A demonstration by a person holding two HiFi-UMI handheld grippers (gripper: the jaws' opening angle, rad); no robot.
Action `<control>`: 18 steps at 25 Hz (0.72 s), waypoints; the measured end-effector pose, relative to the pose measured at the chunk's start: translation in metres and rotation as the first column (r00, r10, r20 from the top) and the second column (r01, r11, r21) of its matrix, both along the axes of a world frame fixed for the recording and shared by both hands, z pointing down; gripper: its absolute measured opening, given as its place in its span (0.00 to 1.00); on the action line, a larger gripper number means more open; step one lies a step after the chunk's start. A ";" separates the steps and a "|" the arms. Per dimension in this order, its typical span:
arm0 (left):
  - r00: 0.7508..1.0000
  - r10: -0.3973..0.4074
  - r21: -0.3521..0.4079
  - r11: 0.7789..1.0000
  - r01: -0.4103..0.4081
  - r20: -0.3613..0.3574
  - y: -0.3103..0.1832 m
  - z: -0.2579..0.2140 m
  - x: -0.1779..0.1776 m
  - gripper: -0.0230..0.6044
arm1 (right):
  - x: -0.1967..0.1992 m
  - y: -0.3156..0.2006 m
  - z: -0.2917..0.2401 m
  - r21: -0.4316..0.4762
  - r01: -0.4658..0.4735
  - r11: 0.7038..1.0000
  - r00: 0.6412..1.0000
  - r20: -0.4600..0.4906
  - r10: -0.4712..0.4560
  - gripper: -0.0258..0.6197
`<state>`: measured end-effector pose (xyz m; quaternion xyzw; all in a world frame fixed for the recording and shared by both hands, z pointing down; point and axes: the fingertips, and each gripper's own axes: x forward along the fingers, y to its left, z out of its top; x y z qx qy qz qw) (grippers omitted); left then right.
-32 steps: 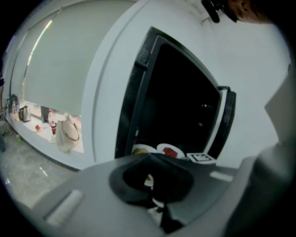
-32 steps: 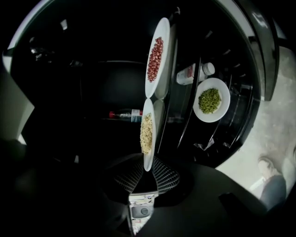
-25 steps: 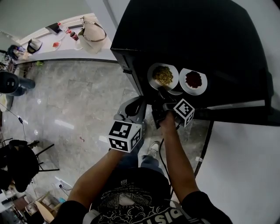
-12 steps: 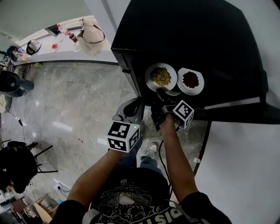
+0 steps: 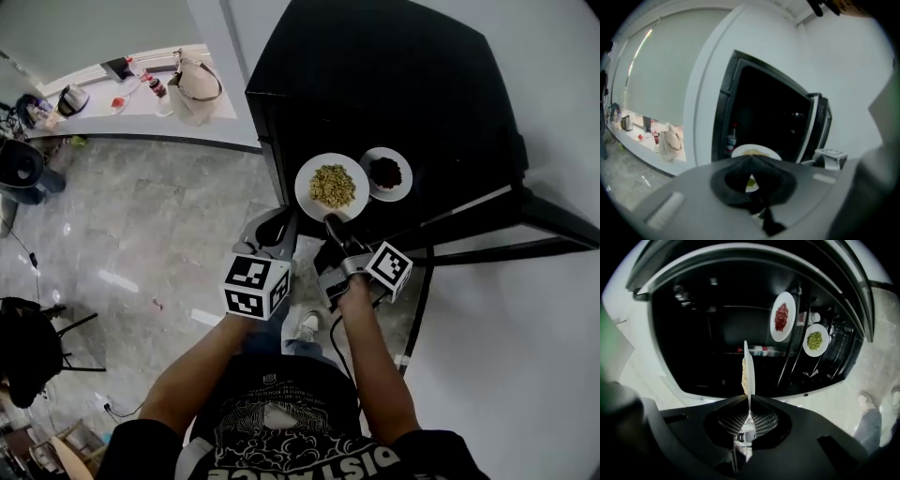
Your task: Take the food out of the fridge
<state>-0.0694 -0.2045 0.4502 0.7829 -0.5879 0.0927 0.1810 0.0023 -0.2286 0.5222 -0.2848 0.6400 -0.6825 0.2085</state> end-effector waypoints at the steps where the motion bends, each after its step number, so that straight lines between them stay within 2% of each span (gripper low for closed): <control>1: 1.000 -0.005 0.012 1.000 0.004 0.010 0.003 -0.005 0.000 0.04 | 0.003 0.007 -0.008 0.007 0.011 1.000 1.000 -0.001 -0.011 0.06; 4: 0.999 -0.035 0.052 0.998 0.033 0.023 0.012 -0.022 0.000 0.04 | 0.013 0.023 -0.035 0.027 0.043 0.999 0.999 0.004 -0.043 0.06; 10: 0.992 -0.125 0.102 0.987 0.125 -0.009 0.031 -0.052 -0.013 0.04 | 0.028 0.058 -0.102 0.075 0.103 0.992 0.994 0.028 -0.106 0.06; 18: 0.981 -0.190 0.166 0.967 0.194 -0.039 0.034 -0.100 -0.034 0.04 | 0.015 0.083 -0.206 0.150 0.188 0.971 0.980 0.039 -0.196 0.06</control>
